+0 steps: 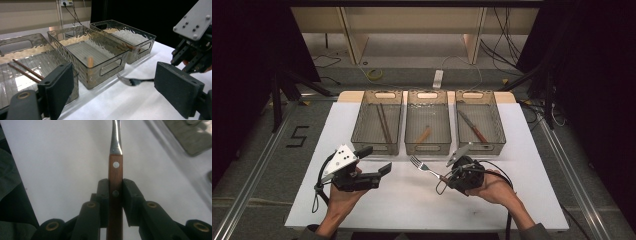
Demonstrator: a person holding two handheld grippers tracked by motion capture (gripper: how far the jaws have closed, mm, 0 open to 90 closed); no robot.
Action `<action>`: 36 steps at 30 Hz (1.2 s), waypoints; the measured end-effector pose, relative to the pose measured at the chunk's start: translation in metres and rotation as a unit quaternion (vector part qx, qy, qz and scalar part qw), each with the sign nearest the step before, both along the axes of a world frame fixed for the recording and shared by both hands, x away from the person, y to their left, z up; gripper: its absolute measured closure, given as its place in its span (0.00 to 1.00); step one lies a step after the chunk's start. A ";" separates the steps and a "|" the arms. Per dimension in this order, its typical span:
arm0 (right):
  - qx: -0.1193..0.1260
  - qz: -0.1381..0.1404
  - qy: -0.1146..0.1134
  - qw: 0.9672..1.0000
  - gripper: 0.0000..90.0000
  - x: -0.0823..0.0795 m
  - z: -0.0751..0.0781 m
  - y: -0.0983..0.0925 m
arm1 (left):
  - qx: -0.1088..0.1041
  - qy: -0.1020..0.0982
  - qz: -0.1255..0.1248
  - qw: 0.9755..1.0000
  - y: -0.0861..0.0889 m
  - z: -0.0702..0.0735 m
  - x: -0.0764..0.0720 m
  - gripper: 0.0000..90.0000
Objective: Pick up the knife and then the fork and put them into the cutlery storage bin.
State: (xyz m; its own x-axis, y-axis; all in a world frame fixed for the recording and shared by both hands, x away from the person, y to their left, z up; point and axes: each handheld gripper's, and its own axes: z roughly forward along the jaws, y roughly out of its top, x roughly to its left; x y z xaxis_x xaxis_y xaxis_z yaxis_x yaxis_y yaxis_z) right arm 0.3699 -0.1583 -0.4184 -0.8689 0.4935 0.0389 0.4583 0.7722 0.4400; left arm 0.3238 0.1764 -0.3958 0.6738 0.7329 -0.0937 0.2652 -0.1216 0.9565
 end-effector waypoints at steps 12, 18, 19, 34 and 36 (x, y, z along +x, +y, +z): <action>0.041 -0.028 -0.024 0.998 0.85 0.009 0.016 -0.019 | -0.002 0.002 -0.003 1.000 0.000 -0.001 0.001 0.17; 0.061 -0.048 -0.038 0.996 0.85 0.017 0.027 -0.026 | -0.004 0.001 -0.003 1.000 0.000 -0.001 0.001 0.17; 0.064 -0.049 -0.043 0.996 0.85 0.019 0.029 -0.027 | -0.005 0.002 -0.003 1.000 0.000 0.000 0.001 0.17; 0.090 -0.084 -0.062 0.990 0.85 0.035 0.044 -0.038 | -0.006 0.000 -0.001 1.000 0.000 0.000 0.000 0.17; 0.097 -0.096 -0.069 0.988 0.85 0.040 0.047 -0.042 | -0.006 -0.001 0.000 1.000 0.000 0.000 0.000 0.17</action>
State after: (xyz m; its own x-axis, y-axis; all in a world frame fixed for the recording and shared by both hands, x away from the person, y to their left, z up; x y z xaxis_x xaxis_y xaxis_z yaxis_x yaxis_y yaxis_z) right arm 0.4099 -0.2005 -0.3710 -0.7636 0.6447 0.0360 0.5130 0.5718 0.6403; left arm 0.3239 0.1768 -0.3961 0.6743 0.7313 -0.1020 0.2641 -0.1099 0.9582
